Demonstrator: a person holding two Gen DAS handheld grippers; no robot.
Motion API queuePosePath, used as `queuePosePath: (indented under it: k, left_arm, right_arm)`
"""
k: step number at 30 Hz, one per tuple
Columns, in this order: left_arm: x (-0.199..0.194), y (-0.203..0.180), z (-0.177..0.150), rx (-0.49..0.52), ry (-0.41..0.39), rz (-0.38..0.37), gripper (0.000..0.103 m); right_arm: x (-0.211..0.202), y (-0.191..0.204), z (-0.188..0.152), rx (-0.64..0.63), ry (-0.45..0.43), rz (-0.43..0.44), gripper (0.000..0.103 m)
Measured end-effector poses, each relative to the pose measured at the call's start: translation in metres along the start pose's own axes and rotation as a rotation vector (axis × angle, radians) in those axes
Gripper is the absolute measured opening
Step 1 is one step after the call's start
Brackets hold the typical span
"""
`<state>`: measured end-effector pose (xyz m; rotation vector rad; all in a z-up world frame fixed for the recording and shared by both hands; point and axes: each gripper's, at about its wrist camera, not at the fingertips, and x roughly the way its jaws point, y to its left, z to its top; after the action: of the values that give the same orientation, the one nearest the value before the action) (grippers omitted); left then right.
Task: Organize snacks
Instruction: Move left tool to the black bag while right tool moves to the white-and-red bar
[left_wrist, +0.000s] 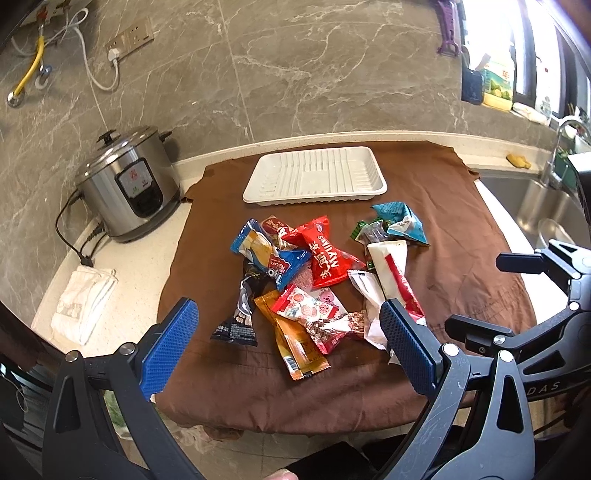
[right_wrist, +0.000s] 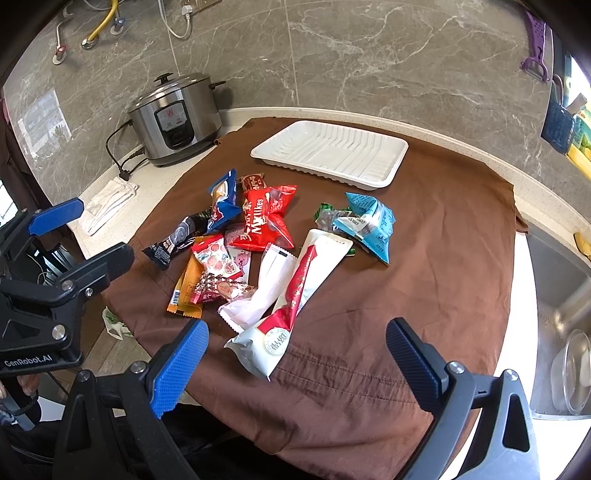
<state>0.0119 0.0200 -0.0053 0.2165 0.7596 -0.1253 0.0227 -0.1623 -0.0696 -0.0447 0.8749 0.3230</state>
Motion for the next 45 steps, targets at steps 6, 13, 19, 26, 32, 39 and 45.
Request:
queuePosePath:
  k: [6,13,19,26,32,39,45]
  left_arm:
    - [0.002,0.013,-0.008,-0.149,0.068,-0.089,0.100]
    - [-0.009,0.030,-0.022,-0.257,0.059,-0.165,0.100]
    - [0.002,0.015,-0.025,-0.178,0.154,-0.282,0.100]
    - [0.015,0.044,-0.028,-0.294,0.180,-0.302,0.100]
    - [0.042,0.092,-0.035,-0.474,0.202,-0.316,0.099]
    - [0.072,0.113,-0.021,-0.429,0.184,-0.239,0.077]
    - [0.109,0.124,-0.014,-0.401,0.225,-0.239,0.066]
  right_arm:
    - [0.000,0.000,0.000,0.001,0.001,0.003,0.099]
    - [0.000,0.000,0.001,0.017,0.007,0.025,0.099]
    - [0.010,-0.002,0.005,0.070,0.036,0.093,0.100]
    - [0.023,-0.006,0.005,0.131,0.071,0.169,0.100]
    - [0.037,-0.017,0.007,0.211,0.093,0.216,0.100]
    - [0.058,-0.032,0.013,0.310,0.116,0.272,0.094]
    - [0.081,-0.040,0.020,0.371,0.150,0.308,0.083]
